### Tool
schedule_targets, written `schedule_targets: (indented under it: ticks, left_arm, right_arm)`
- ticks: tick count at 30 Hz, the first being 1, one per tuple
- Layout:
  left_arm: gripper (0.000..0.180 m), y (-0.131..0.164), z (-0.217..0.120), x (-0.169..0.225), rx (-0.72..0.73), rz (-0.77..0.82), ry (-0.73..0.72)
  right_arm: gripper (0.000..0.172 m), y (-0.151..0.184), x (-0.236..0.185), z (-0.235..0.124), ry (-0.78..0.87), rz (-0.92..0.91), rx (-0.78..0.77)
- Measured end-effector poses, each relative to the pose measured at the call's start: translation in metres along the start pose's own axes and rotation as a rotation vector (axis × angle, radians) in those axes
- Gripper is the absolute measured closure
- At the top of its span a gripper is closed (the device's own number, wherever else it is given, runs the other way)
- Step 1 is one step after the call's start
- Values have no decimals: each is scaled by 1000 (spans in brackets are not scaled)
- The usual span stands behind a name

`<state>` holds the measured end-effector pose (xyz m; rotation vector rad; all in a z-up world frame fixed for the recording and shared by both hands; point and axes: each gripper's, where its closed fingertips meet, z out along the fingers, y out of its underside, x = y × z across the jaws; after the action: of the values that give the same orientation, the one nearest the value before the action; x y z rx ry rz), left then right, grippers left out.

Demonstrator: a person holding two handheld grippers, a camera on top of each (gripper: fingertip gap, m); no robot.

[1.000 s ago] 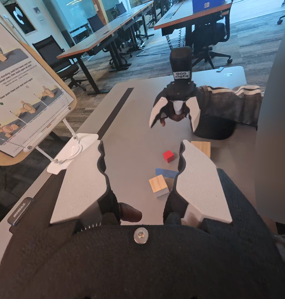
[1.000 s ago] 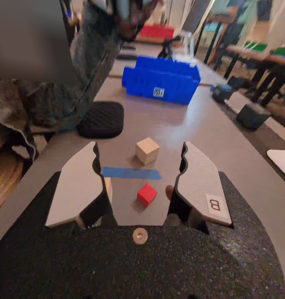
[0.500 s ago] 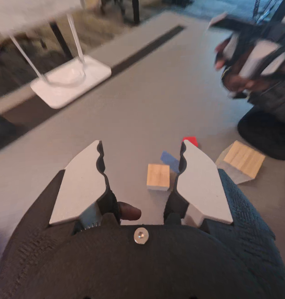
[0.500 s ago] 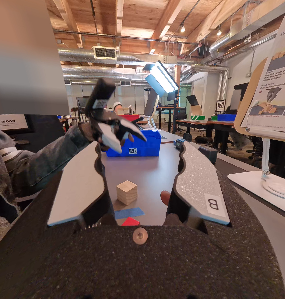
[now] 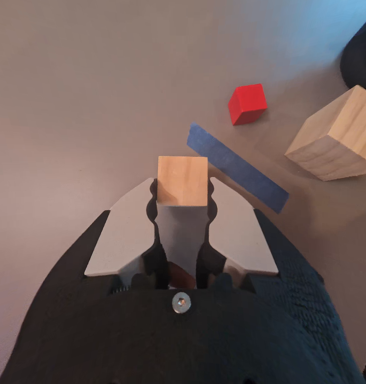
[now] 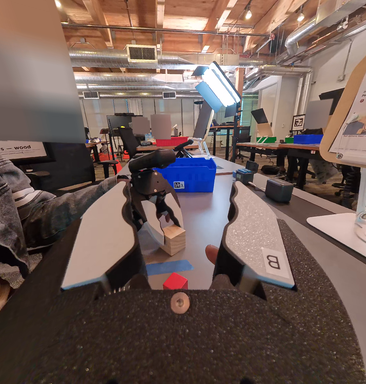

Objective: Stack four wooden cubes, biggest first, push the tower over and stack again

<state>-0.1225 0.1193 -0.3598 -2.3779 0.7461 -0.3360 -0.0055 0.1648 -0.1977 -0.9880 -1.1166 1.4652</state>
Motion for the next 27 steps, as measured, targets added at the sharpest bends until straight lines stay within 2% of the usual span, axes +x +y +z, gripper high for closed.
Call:
schedule_targets:
  ticks: [2, 5, 8, 10, 11, 13, 17, 21, 24, 27]
  left_arm:
    - [135, -14, -6, 3, 118, -48, 49]
    - [135, -74, -43, 4, 586, -294, 214]
    - [135, -116, -101, 9, 1020, -668, 639]
    - [135, -127, -118, 11, 1138, -862, 906]
    - [135, -129, -115, 17, 1135, -897, 959]
    - [135, -134, -100, 31, 1085, -906, 965]
    - [135, -141, -90, 50, 1030, -926, 1064]
    - [135, -140, -84, 60, 978, -907, 1091]
    - [135, -138, -82, 65, 938, -880, 1128]
    - [135, -135, -83, 73, 891, -788, 1132]
  right_arm:
    - [82, 1, -1, 2, 2, -9, -7]
    - [86, 6, -3, 7, 30, -77, -52]
    - [90, 5, -7, 11, 59, -206, -87]
    - [96, 1, -13, 11, 63, -300, -105]
    - [100, 4, -17, 13, 60, -363, -135]
    - [101, 12, -24, 20, 68, -494, -202]
    - [105, 19, -35, 38, 98, -622, -210]
    - [113, 19, -33, 43, 153, -675, -207]
    - [132, 15, -29, 39, 180, -685, -198]
    - [132, 15, -34, 37, 132, -650, -213]
